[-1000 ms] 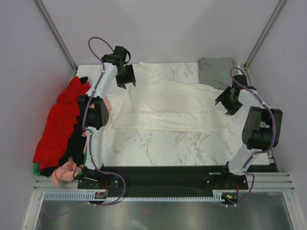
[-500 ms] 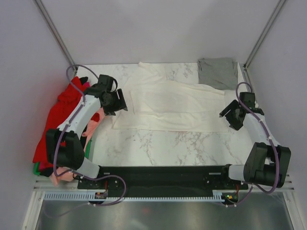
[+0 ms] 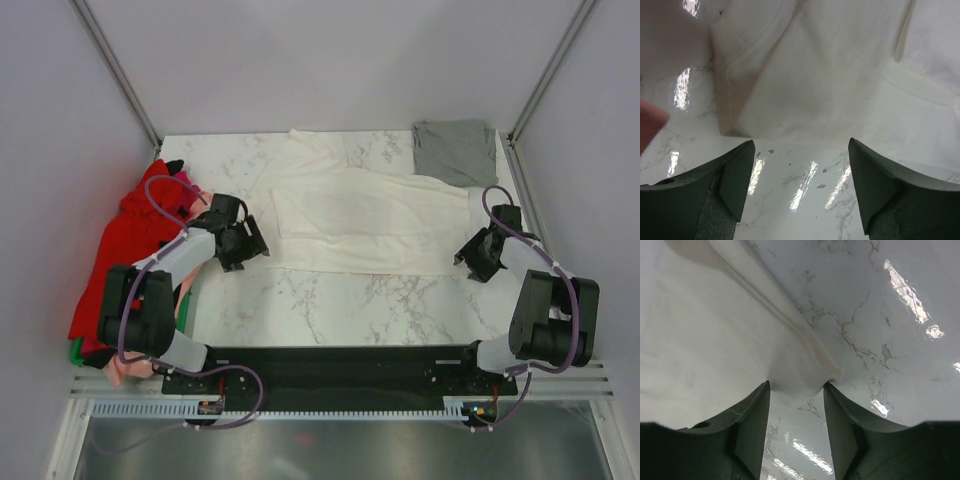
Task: Fold and stack the t-shirts
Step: Fold the tshirt
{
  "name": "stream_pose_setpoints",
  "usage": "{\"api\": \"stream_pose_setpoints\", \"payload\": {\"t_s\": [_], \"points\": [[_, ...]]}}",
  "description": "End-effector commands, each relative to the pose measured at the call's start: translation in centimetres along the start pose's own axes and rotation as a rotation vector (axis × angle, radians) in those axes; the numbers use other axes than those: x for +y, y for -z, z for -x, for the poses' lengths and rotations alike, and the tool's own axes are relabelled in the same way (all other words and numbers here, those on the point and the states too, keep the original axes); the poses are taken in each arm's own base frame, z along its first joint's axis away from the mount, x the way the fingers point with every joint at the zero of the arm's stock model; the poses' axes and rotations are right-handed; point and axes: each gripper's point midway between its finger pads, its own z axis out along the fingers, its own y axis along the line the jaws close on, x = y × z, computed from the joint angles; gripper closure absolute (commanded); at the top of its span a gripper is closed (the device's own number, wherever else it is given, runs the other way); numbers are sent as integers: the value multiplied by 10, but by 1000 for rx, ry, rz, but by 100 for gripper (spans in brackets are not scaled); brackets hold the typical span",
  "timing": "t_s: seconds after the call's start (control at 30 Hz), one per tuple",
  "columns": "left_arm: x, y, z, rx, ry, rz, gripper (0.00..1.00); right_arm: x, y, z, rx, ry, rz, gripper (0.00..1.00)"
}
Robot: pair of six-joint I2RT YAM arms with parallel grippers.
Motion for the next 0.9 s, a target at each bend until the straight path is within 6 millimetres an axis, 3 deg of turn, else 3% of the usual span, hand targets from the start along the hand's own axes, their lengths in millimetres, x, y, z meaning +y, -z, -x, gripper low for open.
{"api": "stream_pose_setpoints", "payload": {"t_s": [0.0, 0.1, 0.13, 0.27, 0.33, 0.37, 0.4, 0.43, 0.5, 0.53, 0.6, 0.67, 0.73, 0.87], "points": [[-3, -15, 20, -87, 57, -13, 18, 3, -9, 8, -27, 1, 14, 46], [-1, -27, 19, -66, 72, 3, 22, -3, -16, 6, -17, 6, -11, 65], [1, -33, 16, -49, 77, 16, 24, -4, -18, 5, -14, 8, -13, 76], [5, -41, 10, -22, 100, 38, 36, -3, -22, 5, -7, 9, -16, 95], [7, -44, 10, -18, 107, 50, 66, 3, -21, 11, -14, 6, -5, 100], [1, -45, 16, -20, 103, 38, 87, 6, -20, 15, -18, 4, 6, 100], [-2, -45, 19, -19, 93, 32, 94, 10, -20, 16, -14, 2, 14, 100], [-7, -41, 25, -19, 86, 25, 98, 21, -13, 31, -37, 0, 39, 100], [-27, -19, 50, -48, 72, -2, 98, 34, 1, 45, -57, 11, 64, 100], [-34, -7, 61, -71, 68, -14, 98, 48, 20, 71, -126, 15, 88, 100], [-49, 41, 92, -165, 84, -49, 98, 43, 54, 100, -240, -9, 67, 100], [-49, 67, 108, -241, 109, -73, 98, 44, 81, 116, -307, -46, 107, 100], [-49, 84, 107, -262, 119, -96, 98, 36, 81, 107, -277, -55, 93, 100], [-27, 72, 62, -164, 126, -72, 98, 12, 62, 70, -203, -48, 56, 100]]}}
